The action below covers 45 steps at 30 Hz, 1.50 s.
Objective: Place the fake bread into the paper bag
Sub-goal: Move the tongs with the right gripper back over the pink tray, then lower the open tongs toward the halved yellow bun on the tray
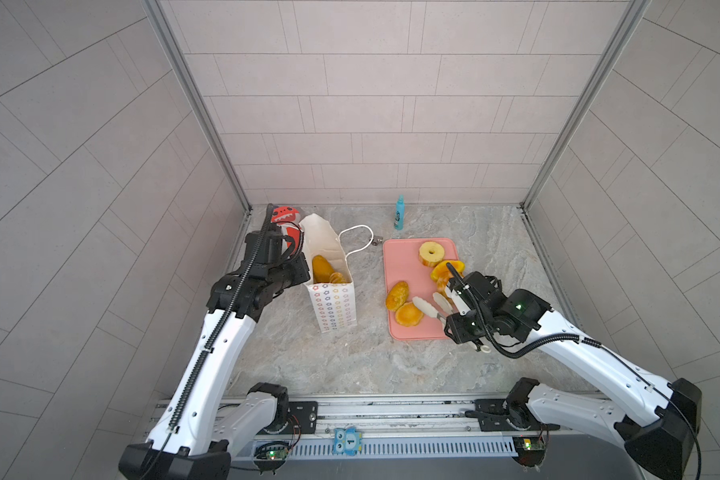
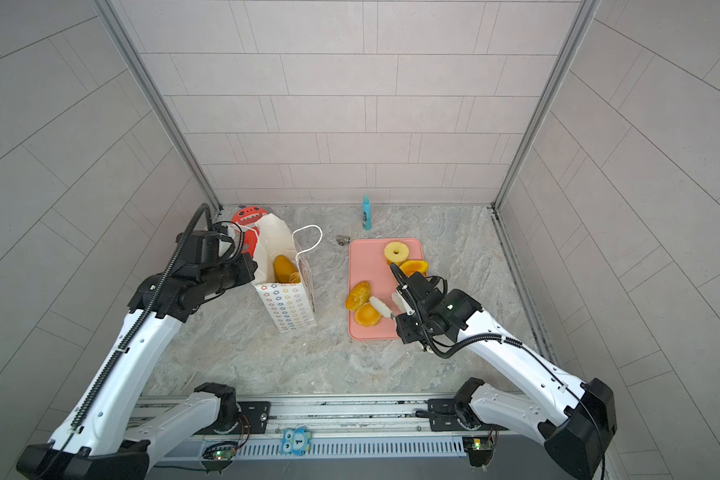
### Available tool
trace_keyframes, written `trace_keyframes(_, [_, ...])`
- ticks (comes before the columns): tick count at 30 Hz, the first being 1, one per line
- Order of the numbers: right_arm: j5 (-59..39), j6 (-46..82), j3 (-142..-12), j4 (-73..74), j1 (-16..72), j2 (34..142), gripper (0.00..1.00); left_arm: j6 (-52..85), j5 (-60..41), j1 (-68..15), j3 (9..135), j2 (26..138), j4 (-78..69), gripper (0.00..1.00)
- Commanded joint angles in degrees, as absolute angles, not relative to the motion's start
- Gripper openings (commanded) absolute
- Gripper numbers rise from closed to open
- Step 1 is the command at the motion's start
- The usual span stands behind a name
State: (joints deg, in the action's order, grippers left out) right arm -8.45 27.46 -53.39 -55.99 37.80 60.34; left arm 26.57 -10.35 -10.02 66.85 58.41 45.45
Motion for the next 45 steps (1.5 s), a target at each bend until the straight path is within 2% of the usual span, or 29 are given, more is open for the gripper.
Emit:
trace_keyframes(1, [-9.30, 28.39, -52.87, -54.02, 37.38, 59.42, 0.50, 26.38, -10.41, -9.68, 65.94, 58.01, 45.76, 0.06])
trace_keyframes(12, [-12.36, 28.44, -49.48, -50.45, 36.85, 60.71, 0.55, 26.44, -10.52, -9.73, 65.74, 58.14, 45.61, 0.06])
trace_keyframes(30, [-15.40, 28.75, -47.62, -46.19, 35.87, 66.03, 0.55, 26.45, -10.30, -9.77, 66.07, 58.16, 45.97, 0.06])
trace_keyframes(37, [-16.48, 28.76, -47.59, -45.77, 35.42, 67.93, 0.51, 26.41, -10.30, -9.68, 66.10, 58.18, 46.03, 0.06])
trace_keyframes(45, [-17.24, 28.53, -47.64, -45.85, 34.90, 67.92, 0.43, 26.46, -10.23, -9.70, 66.19, 58.18, 46.05, 0.06])
